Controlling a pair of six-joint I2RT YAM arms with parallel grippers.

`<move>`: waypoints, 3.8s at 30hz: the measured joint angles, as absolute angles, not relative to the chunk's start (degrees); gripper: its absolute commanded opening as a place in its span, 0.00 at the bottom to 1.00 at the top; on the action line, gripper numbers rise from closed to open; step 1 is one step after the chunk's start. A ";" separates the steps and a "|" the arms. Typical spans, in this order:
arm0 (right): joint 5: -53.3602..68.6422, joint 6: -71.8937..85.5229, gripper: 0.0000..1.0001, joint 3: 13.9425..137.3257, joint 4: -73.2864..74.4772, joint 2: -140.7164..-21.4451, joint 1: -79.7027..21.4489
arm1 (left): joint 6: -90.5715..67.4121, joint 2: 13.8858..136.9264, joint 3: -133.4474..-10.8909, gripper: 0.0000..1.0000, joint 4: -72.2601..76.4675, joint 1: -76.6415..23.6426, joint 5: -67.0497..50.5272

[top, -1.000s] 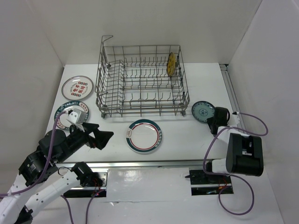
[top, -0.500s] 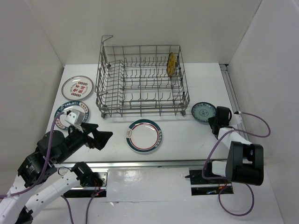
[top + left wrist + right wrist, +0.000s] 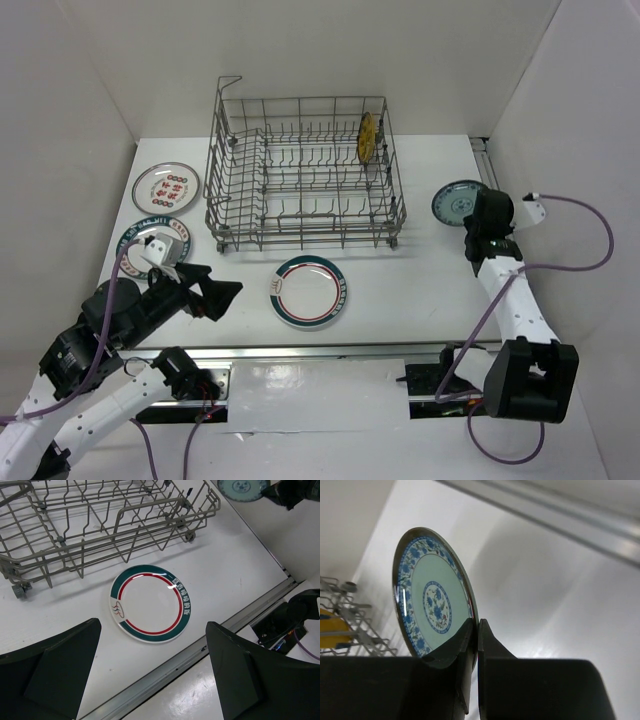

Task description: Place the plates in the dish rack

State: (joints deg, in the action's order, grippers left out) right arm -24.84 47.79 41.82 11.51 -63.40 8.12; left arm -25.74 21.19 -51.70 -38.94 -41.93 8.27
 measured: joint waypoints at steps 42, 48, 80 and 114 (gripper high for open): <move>-57.28 -8.67 0.00 133.03 14.50 -132.57 -28.05 | -25.93 24.27 -51.64 1.00 -38.98 -41.93 9.45; -58.96 -10.07 0.00 132.81 12.03 -132.64 -28.62 | -25.91 23.81 -51.27 1.00 -38.98 -41.93 10.07; -64.07 -16.93 0.00 134.80 -0.89 -140.94 -31.22 | -27.20 21.58 -51.16 1.00 -39.00 -41.93 10.31; -66.28 -19.40 0.00 134.63 -5.02 -142.63 -30.13 | -27.20 20.73 -51.16 1.00 -39.00 -41.93 10.31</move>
State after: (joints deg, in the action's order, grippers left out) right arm -66.28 -19.40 134.63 -5.02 -142.63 -30.13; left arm -27.20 20.73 -51.16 -39.00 -41.93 10.31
